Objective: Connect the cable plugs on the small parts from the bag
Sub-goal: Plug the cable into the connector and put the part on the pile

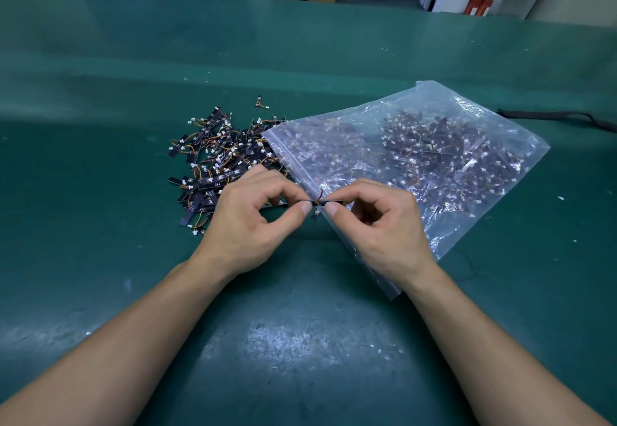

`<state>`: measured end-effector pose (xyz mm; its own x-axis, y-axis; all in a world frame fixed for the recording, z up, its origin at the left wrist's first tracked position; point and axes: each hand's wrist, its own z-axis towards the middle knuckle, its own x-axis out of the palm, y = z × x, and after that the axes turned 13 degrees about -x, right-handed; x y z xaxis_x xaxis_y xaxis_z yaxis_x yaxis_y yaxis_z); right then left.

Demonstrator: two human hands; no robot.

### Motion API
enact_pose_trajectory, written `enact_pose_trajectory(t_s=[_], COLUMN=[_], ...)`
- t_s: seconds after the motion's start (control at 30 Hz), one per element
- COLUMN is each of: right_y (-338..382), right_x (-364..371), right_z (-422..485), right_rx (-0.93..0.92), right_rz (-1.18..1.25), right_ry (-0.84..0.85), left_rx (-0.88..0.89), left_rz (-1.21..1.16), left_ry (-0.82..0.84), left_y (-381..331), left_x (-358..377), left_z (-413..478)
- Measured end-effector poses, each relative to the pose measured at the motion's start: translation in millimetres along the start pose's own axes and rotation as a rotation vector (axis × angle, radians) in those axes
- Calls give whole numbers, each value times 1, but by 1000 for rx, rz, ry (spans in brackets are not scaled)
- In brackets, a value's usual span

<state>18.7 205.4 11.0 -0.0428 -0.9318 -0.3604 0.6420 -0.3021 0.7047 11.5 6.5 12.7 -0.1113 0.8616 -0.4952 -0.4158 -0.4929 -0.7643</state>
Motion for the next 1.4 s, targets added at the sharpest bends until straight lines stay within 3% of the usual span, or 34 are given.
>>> enact_pose_trajectory(t_s=[1.4], right_y=[1], right_x=[2], right_z=[-1], right_rx=[36], right_rz=[6], right_ry=[9], left_rx=[-23], left_rz=[-15], left_ry=[25], left_y=[3], left_x=[-2], left_z=[1])
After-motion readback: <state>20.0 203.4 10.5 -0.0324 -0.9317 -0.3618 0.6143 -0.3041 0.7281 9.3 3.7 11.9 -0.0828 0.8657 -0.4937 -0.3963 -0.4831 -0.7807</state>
